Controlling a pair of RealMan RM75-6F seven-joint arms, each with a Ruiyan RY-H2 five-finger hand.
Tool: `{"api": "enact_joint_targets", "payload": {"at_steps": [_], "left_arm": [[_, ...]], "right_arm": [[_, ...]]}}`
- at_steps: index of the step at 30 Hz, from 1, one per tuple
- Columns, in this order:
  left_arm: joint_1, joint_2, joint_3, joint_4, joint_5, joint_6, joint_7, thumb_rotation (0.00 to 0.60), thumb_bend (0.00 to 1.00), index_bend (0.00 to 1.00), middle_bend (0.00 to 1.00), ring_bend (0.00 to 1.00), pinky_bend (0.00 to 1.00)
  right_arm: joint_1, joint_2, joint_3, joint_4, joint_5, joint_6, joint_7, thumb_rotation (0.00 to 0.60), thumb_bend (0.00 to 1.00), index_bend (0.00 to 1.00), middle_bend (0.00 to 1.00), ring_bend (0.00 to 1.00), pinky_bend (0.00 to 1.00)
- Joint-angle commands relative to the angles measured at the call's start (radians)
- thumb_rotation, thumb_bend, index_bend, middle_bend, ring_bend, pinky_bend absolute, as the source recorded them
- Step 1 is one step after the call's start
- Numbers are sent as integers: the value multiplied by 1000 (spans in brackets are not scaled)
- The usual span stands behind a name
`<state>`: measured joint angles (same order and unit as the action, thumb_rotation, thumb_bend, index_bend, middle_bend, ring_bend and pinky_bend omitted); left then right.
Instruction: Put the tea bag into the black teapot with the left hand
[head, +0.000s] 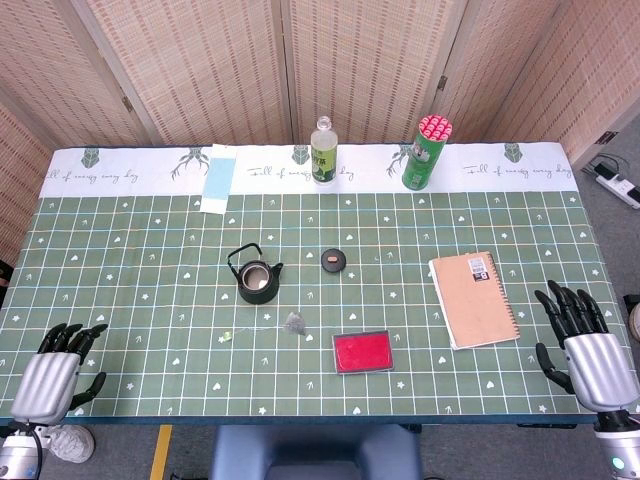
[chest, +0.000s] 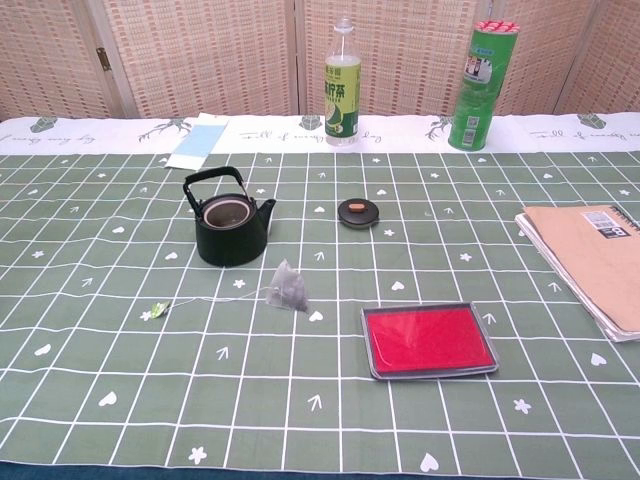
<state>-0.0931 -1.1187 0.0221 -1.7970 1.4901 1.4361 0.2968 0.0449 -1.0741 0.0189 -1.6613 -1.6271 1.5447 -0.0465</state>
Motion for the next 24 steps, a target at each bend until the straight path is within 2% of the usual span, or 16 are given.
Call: {"api": "enact_joint_targets", "payload": {"at_steps": [1, 8, 9, 10, 12, 13, 15, 19, 24], "left_arm": [[1, 1, 0, -2, -2, -1, 1, 600, 318, 153, 235, 121, 113], [-36, 12, 2, -21, 15, -62, -4, 600, 318, 152, 236, 133, 140], [-50, 16, -2, -30, 14, -81, -20, 600, 318, 155, 326, 246, 266], [-69, 18, -10, -41, 10, -107, -48, 600, 318, 161, 453, 401, 444], [-97, 18, -23, -62, -10, -152, -81, 600, 318, 200, 842, 836, 912], [-109, 15, -31, -72, -26, -171, -77, 600, 319, 229, 931, 922, 973], [-134, -10, -52, -95, -82, -205, -27, 600, 319, 294, 997, 993, 1000], [-189, -86, -101, -147, -292, -265, 133, 600, 318, 350, 1000, 1000, 1000], [-240, -207, -156, -140, -464, -262, 200, 600, 320, 407, 1000, 1000, 1000]], "right_arm": [[1, 1, -1, 0, -2, -1, 1, 600, 512, 0, 0, 0, 0], [-8, 7, -2, -4, -16, 23, 12, 600, 512, 0, 0, 0, 0], [-9, 8, -2, -5, -18, 26, 13, 600, 512, 0, 0, 0, 0], [-10, 9, -3, -7, -22, 30, 13, 600, 512, 0, 0, 0, 0], [-11, 10, -4, -10, -32, 38, 13, 600, 512, 0, 0, 0, 0], [-12, 9, -4, -11, -36, 41, 12, 600, 513, 0, 0, 0, 0], [-10, 9, -3, -13, -37, 41, 12, 600, 512, 0, 0, 0, 0], [1, 7, 1, -12, -29, 21, 13, 600, 512, 0, 0, 0, 0], [9, 13, 1, -12, -28, 8, 31, 600, 512, 0, 0, 0, 0]]}}
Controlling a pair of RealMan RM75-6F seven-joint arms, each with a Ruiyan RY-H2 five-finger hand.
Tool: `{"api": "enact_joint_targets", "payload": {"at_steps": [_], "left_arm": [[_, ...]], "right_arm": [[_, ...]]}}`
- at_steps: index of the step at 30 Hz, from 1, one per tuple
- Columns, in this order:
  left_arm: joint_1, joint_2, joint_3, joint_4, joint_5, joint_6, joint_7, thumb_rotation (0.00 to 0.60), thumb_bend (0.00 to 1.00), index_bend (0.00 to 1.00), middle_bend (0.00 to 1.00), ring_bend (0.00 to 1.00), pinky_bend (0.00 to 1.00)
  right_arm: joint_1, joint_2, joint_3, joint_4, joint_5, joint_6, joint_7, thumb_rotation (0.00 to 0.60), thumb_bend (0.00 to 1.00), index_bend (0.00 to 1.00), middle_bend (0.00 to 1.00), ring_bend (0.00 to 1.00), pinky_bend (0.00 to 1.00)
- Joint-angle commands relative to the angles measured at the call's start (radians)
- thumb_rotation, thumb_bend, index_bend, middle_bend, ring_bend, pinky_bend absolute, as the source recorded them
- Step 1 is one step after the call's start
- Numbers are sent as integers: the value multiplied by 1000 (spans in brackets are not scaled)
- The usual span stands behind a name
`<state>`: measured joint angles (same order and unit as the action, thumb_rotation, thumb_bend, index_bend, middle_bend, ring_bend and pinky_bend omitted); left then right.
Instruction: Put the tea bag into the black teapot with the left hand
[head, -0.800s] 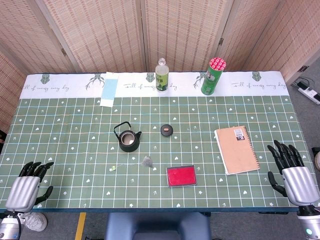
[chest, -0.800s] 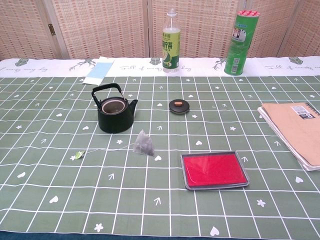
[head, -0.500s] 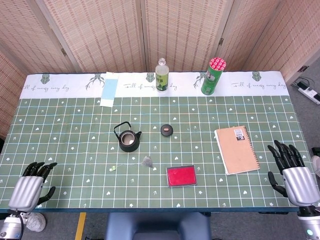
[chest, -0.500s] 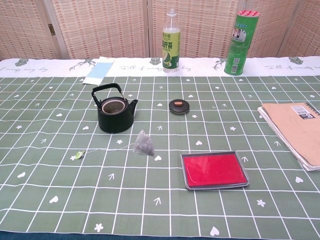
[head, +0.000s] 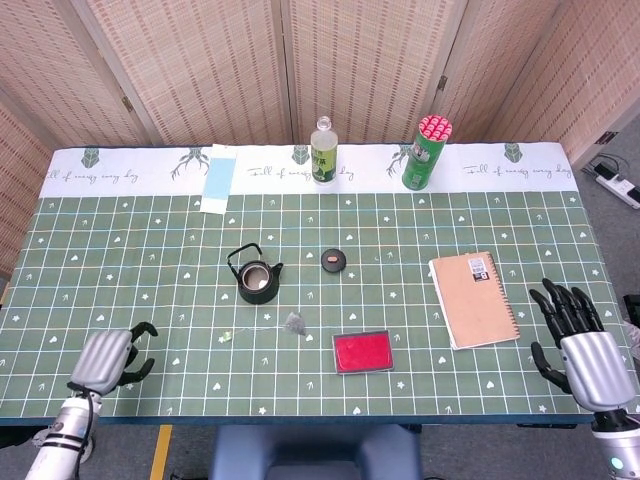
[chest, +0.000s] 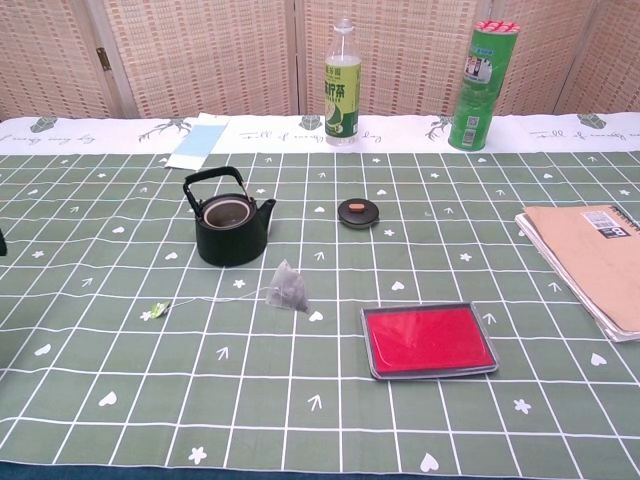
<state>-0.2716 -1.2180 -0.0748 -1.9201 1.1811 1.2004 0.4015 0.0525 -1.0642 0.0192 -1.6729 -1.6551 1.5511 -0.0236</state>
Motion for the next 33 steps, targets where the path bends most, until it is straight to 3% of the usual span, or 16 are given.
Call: {"api": "enact_joint_targets", "payload": {"at_steps": [1, 5, 11, 33], "left_arm": [[-76, -133, -68, -7, -194, -25, 119, 600, 320, 428, 1000, 1000, 1000], [-121, -220, -91, 33, -286, -3, 187, 600, 321, 453, 1000, 1000, 1000], [-165, -322, -103, 80, -325, 18, 212, 600, 321, 435, 1000, 1000, 1000], [-245, -435, -126, 266, -438, -46, 149, 600, 321, 398, 1000, 1000, 1000]], "right_arm": [[0, 6, 1, 0, -2, 6, 14, 600, 512, 0, 0, 0, 0], [1, 10, 1, 3, -2, 7, 26, 600, 512, 0, 0, 0, 0], [-6, 18, 4, 1, -7, 28, 45, 600, 512, 0, 0, 0, 0], [-12, 28, 3, 8, -15, 47, 73, 600, 512, 0, 0, 0, 0]]}}
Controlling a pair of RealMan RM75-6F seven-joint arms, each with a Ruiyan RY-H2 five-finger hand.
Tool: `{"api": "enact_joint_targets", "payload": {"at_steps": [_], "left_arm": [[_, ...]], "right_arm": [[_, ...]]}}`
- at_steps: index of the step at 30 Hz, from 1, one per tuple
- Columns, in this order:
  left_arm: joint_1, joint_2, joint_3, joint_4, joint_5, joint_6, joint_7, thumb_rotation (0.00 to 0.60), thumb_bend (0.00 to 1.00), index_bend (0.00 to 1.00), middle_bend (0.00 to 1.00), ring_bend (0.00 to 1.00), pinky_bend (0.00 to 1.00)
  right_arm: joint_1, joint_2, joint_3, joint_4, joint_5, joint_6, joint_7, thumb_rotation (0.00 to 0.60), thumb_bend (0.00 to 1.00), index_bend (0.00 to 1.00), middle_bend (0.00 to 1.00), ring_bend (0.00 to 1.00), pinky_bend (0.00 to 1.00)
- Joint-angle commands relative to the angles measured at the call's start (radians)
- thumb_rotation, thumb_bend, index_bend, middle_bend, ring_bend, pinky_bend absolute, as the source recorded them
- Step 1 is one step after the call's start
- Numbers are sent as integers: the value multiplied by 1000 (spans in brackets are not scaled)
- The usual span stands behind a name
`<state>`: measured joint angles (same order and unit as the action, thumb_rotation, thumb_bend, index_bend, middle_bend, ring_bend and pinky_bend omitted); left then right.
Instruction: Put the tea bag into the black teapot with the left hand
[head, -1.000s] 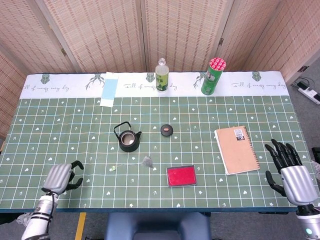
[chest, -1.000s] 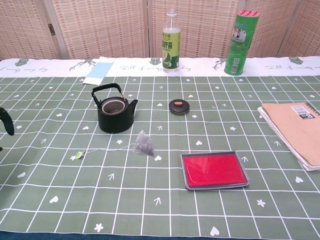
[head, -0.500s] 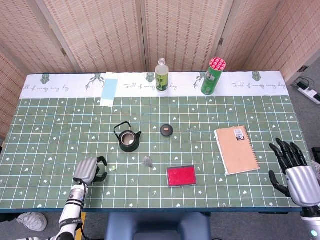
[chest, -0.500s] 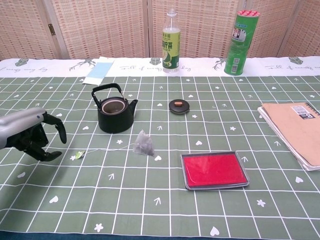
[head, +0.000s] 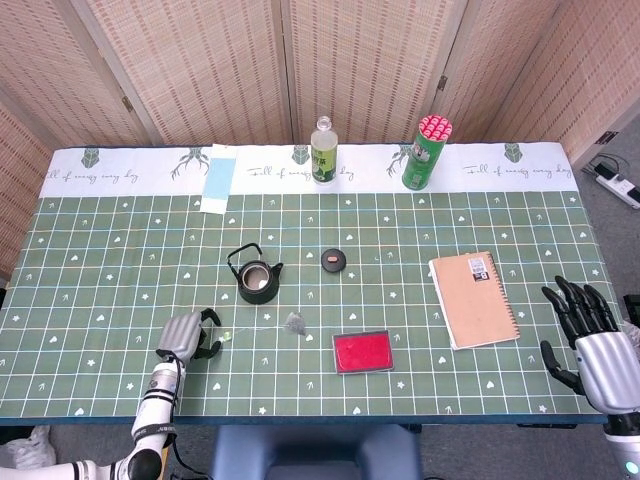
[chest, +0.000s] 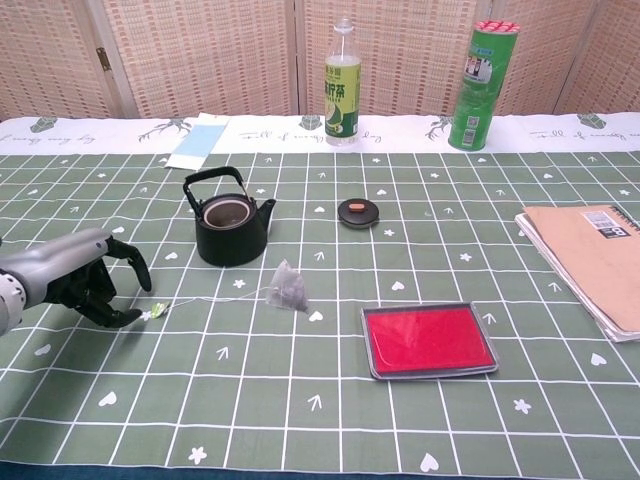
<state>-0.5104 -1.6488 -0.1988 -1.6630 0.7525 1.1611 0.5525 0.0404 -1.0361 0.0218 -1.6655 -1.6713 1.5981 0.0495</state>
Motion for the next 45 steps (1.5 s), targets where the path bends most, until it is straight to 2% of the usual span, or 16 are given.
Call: {"api": "enact_joint_targets", "payload": {"at_steps": [1, 26, 45], "left_arm": [[-9, -7, -4, 15, -17, -11, -5, 600, 321, 399, 1000, 1000, 1000], [-47, -40, 10, 52, -46, -26, -28, 600, 321, 443, 1000, 1000, 1000], [-50, -41, 13, 69, -34, -29, -65, 600, 323, 559, 1000, 1000, 1000]], "right_arm": [[0, 1, 1, 0, 2, 1, 1, 600, 512, 0, 0, 0, 0], [-9, 7, 3, 1, -3, 21, 14, 600, 512, 0, 0, 0, 0], [-7, 5, 5, 0, 0, 16, 9, 600, 512, 0, 0, 0, 0]]}}
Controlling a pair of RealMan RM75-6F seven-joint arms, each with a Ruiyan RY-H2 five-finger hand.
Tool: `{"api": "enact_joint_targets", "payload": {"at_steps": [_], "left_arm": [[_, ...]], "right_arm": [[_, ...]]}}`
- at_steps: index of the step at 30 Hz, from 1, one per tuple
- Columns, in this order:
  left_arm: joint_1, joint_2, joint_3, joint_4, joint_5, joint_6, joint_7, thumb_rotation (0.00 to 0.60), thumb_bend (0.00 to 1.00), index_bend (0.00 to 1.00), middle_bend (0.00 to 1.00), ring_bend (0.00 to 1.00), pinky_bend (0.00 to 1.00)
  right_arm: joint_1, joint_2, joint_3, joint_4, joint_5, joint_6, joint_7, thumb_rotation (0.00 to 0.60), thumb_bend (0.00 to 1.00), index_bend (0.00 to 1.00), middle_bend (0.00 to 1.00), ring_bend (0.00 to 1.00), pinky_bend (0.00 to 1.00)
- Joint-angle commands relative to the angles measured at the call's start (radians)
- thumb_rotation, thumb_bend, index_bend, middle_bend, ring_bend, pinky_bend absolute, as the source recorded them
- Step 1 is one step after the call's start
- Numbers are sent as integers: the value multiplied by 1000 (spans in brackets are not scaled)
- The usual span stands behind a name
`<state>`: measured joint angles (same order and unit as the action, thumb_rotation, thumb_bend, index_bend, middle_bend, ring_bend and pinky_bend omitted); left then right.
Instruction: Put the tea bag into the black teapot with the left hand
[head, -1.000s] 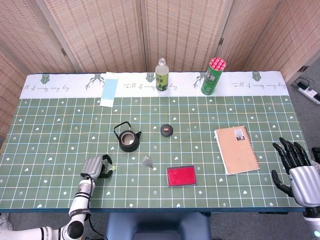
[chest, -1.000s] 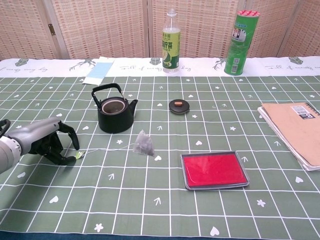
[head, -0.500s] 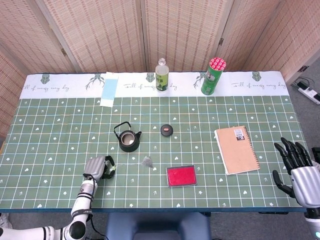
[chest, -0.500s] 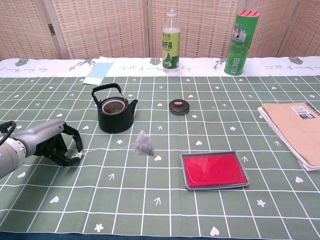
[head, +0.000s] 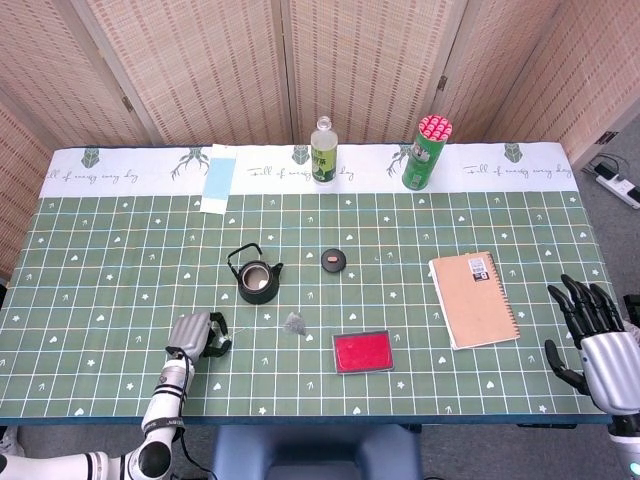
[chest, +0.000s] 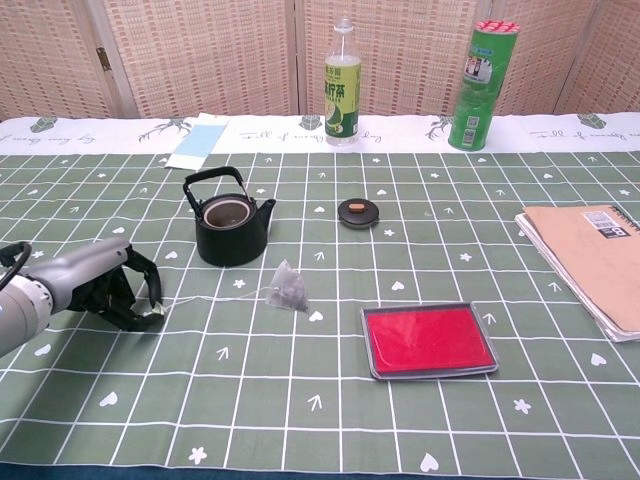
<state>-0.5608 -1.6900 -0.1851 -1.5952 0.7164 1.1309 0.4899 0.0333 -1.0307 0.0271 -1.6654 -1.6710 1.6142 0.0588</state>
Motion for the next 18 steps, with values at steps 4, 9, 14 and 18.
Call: {"api": "enact_joint_targets", "payload": {"at_steps": [4, 9, 14, 18], "left_arm": [[0, 3, 3, 0, 5, -3, -7, 600, 324, 576, 1000, 1000, 1000], [0, 8, 3, -1, 7, -3, -12, 600, 370, 587, 1000, 1000, 1000], [0, 17, 8, -1, 9, -9, -17, 600, 448, 608, 1000, 1000, 1000], [0, 22, 8, -3, 12, -13, -24, 600, 522, 629, 1000, 1000, 1000]], "right_arm": [[0, 0, 0, 0, 1, 0, 0, 600, 512, 0, 0, 0, 0], [1, 0, 1, 0, 1, -2, -1, 600, 512, 0, 0, 0, 0], [2, -2, 1, 1, 3, -5, -5, 600, 513, 0, 0, 0, 0], [3, -3, 2, 1, 4, -7, -8, 600, 512, 0, 0, 0, 0]]}}
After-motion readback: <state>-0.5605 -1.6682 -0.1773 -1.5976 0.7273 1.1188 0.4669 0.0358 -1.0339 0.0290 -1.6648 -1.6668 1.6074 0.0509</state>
